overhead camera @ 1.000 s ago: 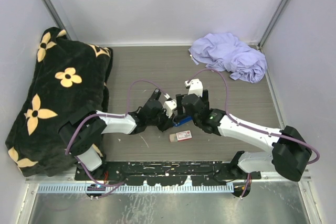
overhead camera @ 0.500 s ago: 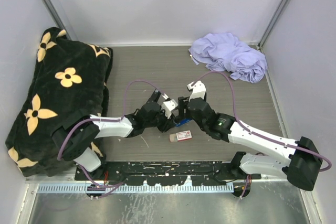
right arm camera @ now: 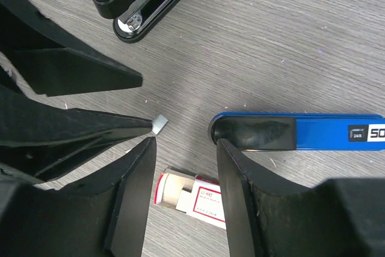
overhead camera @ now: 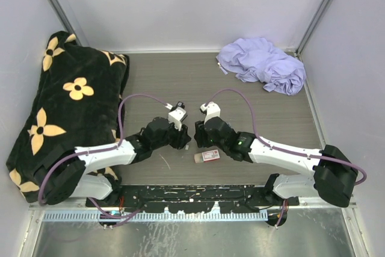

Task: Load the staples into the stapler
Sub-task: Close the stapler at the center of the board.

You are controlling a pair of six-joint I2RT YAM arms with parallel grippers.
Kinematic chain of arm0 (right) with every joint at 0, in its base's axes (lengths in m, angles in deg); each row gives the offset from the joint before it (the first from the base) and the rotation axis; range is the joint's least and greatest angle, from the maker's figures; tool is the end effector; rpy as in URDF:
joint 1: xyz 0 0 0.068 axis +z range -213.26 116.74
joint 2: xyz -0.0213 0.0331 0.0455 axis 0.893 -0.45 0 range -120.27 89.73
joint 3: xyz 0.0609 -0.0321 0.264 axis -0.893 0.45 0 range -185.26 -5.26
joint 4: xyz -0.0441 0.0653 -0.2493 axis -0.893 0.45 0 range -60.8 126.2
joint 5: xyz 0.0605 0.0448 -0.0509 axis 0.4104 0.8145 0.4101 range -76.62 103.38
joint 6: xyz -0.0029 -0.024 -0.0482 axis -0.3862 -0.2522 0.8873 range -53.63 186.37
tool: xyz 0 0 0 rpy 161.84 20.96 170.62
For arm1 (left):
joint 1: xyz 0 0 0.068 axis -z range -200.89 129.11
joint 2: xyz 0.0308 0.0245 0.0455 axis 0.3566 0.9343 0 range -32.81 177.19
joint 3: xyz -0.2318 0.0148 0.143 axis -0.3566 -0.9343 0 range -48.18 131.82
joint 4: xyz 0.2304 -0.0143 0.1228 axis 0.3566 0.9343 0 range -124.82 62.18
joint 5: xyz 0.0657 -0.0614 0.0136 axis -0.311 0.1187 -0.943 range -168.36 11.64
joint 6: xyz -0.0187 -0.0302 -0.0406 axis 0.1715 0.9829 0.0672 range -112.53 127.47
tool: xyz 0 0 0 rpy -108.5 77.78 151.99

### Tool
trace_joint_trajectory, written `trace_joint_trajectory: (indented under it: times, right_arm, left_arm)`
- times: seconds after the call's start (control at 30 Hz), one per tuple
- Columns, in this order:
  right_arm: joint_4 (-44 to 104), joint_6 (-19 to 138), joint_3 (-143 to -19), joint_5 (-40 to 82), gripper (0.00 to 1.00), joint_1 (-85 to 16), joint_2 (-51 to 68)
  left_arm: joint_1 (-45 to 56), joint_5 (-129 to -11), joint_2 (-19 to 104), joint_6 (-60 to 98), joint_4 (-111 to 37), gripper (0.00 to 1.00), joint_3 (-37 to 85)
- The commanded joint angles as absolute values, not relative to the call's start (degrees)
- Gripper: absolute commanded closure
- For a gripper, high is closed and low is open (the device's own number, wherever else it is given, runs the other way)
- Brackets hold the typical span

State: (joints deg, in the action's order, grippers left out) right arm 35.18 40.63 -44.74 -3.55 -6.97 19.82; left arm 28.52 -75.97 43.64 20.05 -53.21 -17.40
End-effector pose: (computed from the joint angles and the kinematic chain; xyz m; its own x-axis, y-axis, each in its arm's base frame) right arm 0.1517 0.2087 0.2249 -0.5858 -0.1295 -0.8000 -0.4565 0.8683 0.1937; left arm 0.1743 -0.2059 0.1866 -0.4615 0.2041 -0.8633 0.6991 0.6828 -0.2123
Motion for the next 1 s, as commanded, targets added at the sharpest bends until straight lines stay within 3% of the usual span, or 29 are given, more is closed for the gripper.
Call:
trace_joint_trajectory:
  times: [0.0, 0.33, 0.97]
  right_arm:
    - [30.7, 38.3, -45.0, -3.6, 0.51, -6.9, 20.3]
    - [30.8, 37.6, -44.5, -5.5, 0.55, -6.9, 21.3]
    - [30.9, 37.9, -42.8, -6.0, 0.55, -7.9, 22.9]
  left_arm:
    - [28.3, -81.2, 38.2, 28.6, -47.9, 0.58, -18.5]
    - [29.4, -84.6, 42.1, 41.6, -37.5, 0.72, -14.8]
    - [32.1, -88.2, 53.2, 42.6, -35.1, 0.76, -7.4]
